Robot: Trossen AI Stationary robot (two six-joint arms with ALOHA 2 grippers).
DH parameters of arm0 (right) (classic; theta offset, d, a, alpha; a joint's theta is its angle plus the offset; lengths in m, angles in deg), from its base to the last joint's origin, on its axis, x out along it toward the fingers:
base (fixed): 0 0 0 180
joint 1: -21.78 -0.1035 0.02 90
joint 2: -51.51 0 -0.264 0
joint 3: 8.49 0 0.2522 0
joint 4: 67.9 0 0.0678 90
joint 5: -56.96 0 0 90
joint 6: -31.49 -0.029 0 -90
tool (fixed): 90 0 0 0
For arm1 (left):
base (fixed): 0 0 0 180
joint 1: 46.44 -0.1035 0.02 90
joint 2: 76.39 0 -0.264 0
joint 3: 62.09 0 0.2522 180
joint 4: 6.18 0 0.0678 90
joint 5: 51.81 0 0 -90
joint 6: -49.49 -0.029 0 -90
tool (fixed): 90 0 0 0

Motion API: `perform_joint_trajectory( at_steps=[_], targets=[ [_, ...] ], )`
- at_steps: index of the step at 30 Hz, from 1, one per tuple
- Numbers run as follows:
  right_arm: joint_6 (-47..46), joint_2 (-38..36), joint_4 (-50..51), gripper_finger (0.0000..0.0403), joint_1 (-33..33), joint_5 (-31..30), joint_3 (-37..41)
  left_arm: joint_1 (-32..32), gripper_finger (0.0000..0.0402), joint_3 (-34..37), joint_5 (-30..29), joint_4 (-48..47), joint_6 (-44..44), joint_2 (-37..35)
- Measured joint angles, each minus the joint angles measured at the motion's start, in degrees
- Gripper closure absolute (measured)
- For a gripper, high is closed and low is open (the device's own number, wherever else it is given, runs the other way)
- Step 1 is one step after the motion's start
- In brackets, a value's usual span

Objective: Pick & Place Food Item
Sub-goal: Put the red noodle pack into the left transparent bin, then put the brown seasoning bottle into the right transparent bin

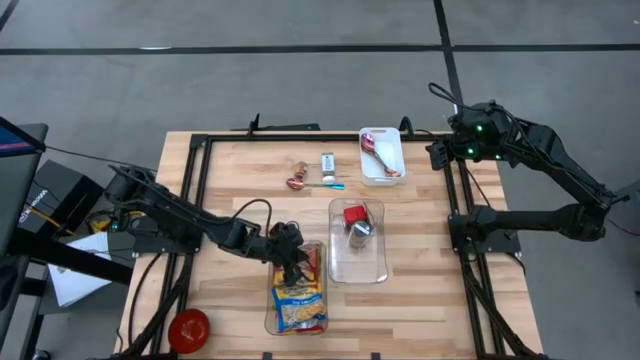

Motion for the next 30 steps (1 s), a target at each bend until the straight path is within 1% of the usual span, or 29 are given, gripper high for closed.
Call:
perform_joint_trajectory(
  at_steps=[2,4,7,10,16,20,23,26,28,30],
  targets=[
    [0.6,0.0,0.0,0.0281,0.0,0.0,0.0,-0.1,0.0401,0.0,-0.8,-0.1,0.0,-0.2],
    [0.8,0.0,0.3,0.0281,0.0,0.0,0.0,0.0,0.0399,0.0,-3.1,0.2,0.0,-1.1],
    [0.8,0.0,0.4,0.0281,0.0,0.0,0.0,0.0,0.0393,0.0,-6.9,1.4,-0.1,-4.0],
    [0.9,0.0,0.4,0.0281,0.0,0.0,0.0,-0.1,0.0382,0.0,-8.7,1.6,-0.9,-6.9],
    [3.2,0.0,0.4,0.0281,0.0,0.0,0.0,-0.2,0.0343,0.0,-9.6,3.8,-8.6,-14.2],
    [9.7,0.0,0.4,0.0281,0.0,0.0,0.0,-0.2,0.0316,0.0,-10.7,6.3,-14.4,-20.1],
    [15.0,0.0,0.4,0.0281,0.0,0.2,0.0,-0.2,0.0299,0.0,-11.2,6.0,-18.7,-24.8],
    [15.9,-0.1,0.1,0.0281,0.0,0.2,0.0,-0.2,0.0286,0.0,-14.3,5.6,-22.9,-29.2],
    [15.9,-0.7,-1.6,0.0281,0.0,1.5,0.0,-0.3,0.0278,0.0,-16.3,5.4,-25.9,-31.9],
    [18.1,-2.2,-4.4,0.0281,-0.1,5.9,0.0,-1.0,0.0271,0.0,-17.2,4.2,-28.3,-34.3]
  ],
)
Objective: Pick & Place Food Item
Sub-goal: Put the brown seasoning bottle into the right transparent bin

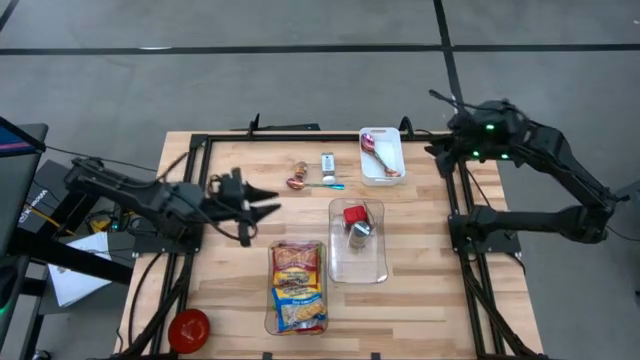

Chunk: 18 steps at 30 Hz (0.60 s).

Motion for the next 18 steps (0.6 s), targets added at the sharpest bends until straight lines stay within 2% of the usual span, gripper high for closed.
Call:
perform_joint_trajectory(
  at_steps=[4,6,9,13,18],
  targets=[
    [5.6,-3.5,-7.9,0.0281,-2.0,10.9,0.0,-2.8,0.0257,0.0,-0.8,-3.9,-1.8,-3.7],
    [5.6,-4.8,-12.9,0.0280,-3.4,13.7,0.9,-4.4,0.0252,0.0,-0.4,-5.1,-3.7,-4.6],
    [2.3,-6.3,-18.4,0.0280,-5.0,13.2,4.2,-6.6,0.0244,0.0,0.7,-6.8,-6.6,-5.6],
    [-3.5,-8.4,-21.5,0.0280,-5.9,9.2,9.5,-9.5,0.0236,0.0,1.2,-7.9,-8.7,-6.1],
    [-9.3,-10.2,-27.2,0.0280,-7.1,8.9,14.8,-11.8,0.0227,0.0,1.2,-7.6,-9.4,-6.1]
  ],
)
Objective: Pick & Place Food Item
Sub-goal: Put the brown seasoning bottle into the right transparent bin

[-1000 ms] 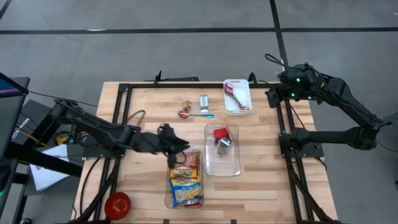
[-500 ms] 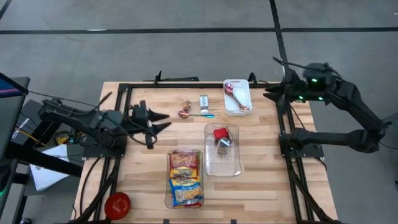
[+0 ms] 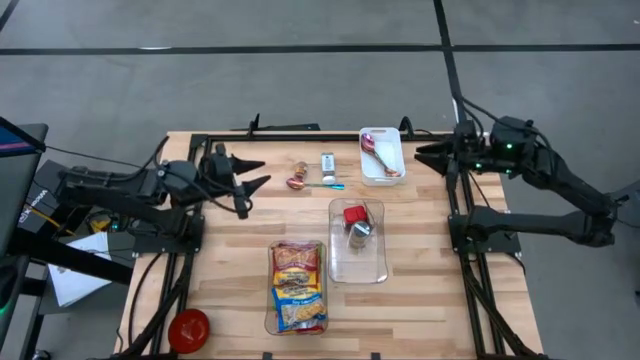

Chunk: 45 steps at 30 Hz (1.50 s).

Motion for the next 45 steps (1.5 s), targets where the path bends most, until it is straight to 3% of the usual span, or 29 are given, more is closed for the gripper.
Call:
perform_joint_trajectory(
  at_steps=[17,29,37,45],
  targets=[
    [0.6,1.7,-4.0,0.0280,3.2,0.1,1.1,-7.3,0.0220,0.0,0.1,5.8,-0.4,1.0],
    [0.9,5.7,-7.5,0.0281,3.7,0.2,-0.8,-13.0,0.0220,0.0,4.1,6.9,0.0,2.0],
    [2.4,8.8,-6.9,0.0281,3.7,0.2,-2.9,-17.9,0.0220,-0.3,9.5,19.0,-1.4,7.4],
    [2.5,8.7,-6.8,0.0281,3.7,0.3,-4.5,-22.9,0.0220,-8.8,13.1,19.2,-8.0,17.7]
  ],
)
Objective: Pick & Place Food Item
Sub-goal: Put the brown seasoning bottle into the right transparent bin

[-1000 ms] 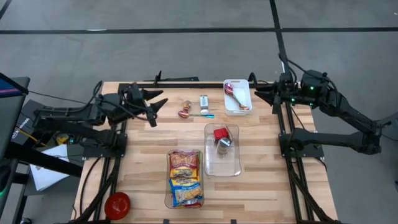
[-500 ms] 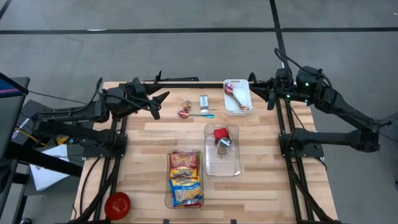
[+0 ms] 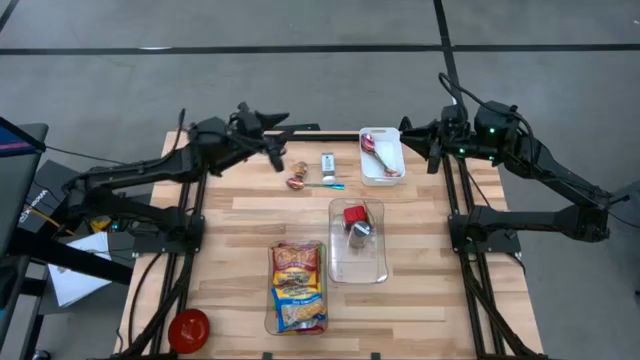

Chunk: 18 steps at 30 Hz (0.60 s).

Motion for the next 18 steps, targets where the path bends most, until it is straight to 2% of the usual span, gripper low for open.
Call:
perform_joint_trajectory(
  at_steps=[4,10,15,18],
  targets=[
    [0.0,-0.1,0.1,0.0281,0.0,0.0,-0.7,-4.1,0.0220,-3.2,-0.1,-2.4,0.9,5.7],
    [-0.5,0.0,0.4,0.0281,0.0,0.0,-0.8,-10.0,0.0220,-5.9,-0.1,-15.6,13.2,14.9],
    [-0.9,0.0,0.7,0.0281,0.0,0.0,-0.8,-11.6,0.0220,-6.0,0.2,-21.3,22.7,21.8],
    [-1.1,0.0,1.8,0.0281,0.0,0.0,-0.9,-11.7,0.0220,-5.9,3.1,-23.1,26.6,25.4]
  ],
)
